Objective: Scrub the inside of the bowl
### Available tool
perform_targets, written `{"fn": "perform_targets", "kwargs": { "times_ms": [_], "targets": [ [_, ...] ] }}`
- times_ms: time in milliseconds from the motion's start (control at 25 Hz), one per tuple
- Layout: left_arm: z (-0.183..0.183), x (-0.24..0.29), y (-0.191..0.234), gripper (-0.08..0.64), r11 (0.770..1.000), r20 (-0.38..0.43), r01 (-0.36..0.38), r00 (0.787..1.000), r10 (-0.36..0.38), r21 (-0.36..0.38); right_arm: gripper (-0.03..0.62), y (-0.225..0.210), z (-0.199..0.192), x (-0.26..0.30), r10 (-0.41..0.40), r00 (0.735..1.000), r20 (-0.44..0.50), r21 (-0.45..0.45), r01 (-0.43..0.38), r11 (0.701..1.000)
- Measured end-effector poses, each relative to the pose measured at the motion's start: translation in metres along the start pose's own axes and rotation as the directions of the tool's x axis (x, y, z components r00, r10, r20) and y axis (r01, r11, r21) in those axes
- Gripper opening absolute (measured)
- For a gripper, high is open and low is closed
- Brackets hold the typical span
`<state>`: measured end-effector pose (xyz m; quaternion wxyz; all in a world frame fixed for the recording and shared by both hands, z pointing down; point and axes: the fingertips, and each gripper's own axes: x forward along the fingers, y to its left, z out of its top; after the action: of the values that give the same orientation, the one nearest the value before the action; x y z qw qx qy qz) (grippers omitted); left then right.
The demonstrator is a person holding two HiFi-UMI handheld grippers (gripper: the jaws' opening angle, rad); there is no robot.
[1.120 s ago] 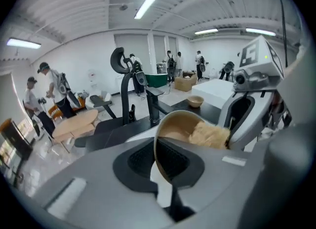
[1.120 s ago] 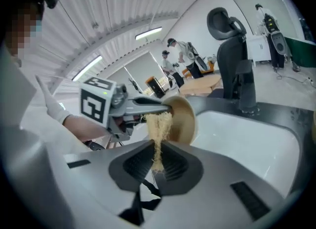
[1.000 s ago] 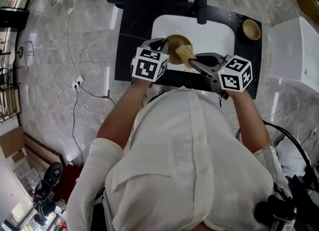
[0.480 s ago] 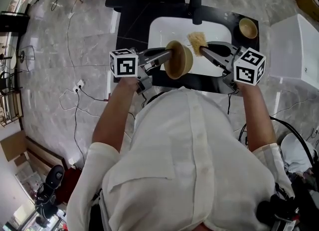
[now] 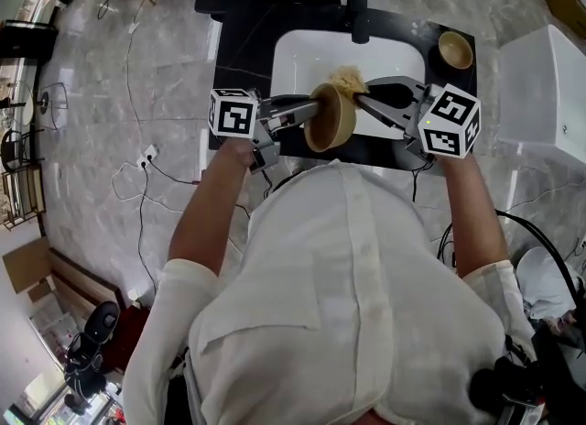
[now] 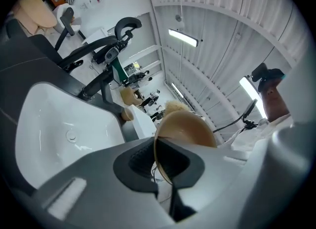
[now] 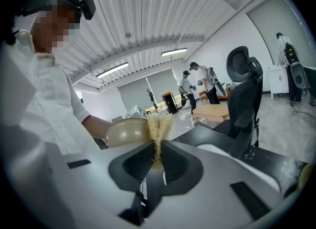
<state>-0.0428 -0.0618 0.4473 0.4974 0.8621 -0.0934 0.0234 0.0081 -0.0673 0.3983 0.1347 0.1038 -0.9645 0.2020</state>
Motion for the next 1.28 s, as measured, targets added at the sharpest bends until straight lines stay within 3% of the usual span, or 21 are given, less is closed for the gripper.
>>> {"fn": "perform_targets", "kwargs": {
  "times_ms": [400,760,1040,1280],
  "targets": [
    [0.002,-0.005,0.018,0.011,0.995,0.07,-0.024,0.997,0.03,-0.097,0.034,0.021,0.009,-0.01,-0.017,0.999,-0.028,-0.156,0.013,0.988],
    [0.02,-0.011,0.024,0.011,0.982,0.192,-0.009,0.98,0.046,-0.189,0.034,0.052,0.012,-0.011,0.093,0.996,-0.01,-0.173,-0.094,0.98],
    [0.029,-0.009,0.018,0.011,0.983,0.228,0.027,0.973,0.015,-0.18,0.034,0.066,-0.017,-0.003,0.153,0.986,-0.061,-0.177,-0.162,0.971],
    [0.036,0.004,-0.009,0.011,0.981,0.217,0.135,0.971,-0.103,-0.138,0.034,0.064,-0.049,0.014,0.15,0.976,-0.158,-0.188,-0.178,0.966]
  ]
}}
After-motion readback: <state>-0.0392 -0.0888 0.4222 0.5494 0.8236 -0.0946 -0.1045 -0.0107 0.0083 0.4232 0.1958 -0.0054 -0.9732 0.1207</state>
